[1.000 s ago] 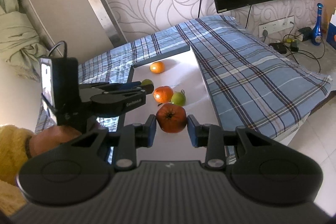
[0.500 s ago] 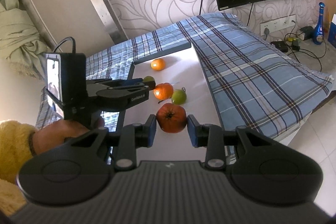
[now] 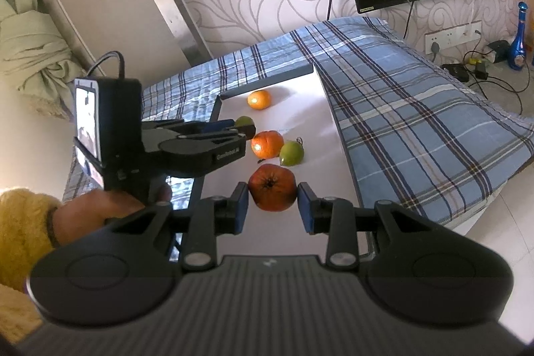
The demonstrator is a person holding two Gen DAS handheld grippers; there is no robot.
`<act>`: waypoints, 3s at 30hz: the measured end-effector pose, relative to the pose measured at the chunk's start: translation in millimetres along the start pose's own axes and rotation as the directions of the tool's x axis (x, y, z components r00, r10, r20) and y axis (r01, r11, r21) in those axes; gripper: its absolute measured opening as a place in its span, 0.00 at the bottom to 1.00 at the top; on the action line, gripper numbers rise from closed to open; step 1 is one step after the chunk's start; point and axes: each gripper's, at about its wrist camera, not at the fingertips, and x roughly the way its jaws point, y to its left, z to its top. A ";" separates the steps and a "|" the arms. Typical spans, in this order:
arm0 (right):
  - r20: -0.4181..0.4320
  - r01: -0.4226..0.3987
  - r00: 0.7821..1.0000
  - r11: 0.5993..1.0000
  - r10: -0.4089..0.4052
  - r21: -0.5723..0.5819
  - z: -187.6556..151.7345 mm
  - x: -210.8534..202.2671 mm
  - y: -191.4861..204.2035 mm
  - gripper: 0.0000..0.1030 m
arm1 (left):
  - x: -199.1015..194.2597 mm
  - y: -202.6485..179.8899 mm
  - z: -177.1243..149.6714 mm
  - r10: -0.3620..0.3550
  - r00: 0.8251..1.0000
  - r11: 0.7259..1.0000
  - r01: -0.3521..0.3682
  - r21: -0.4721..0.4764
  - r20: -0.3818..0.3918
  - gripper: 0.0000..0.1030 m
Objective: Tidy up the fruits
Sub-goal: 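Carry the green fruit into the tray and open the left tool while the right tool carries the tomato, then lower the red tomato into the white tray and open the right tool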
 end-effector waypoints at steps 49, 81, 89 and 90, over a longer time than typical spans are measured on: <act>-0.052 -0.122 0.992 0.987 0.118 -0.104 8.1 24.9 2.7 0.35 | -124.1 -5.2 -38.5 0.081 0.995 0.993 -0.075 -0.090 0.060 0.41; -0.094 0.017 0.995 0.961 -0.045 -0.275 24.6 92.1 -4.8 0.35 | -141.6 19.4 -54.6 0.178 0.984 0.972 -0.173 -0.159 0.013 0.41; -0.084 0.028 0.995 0.956 -0.055 -0.293 26.7 86.7 4.8 0.36 | -146.6 27.5 -56.5 0.173 0.985 0.970 -0.168 -0.177 0.017 0.41; -0.080 0.032 0.995 0.955 -0.058 -0.294 27.6 85.6 5.6 0.36 | -147.5 28.6 -56.4 0.172 0.985 0.970 -0.166 -0.178 0.018 0.41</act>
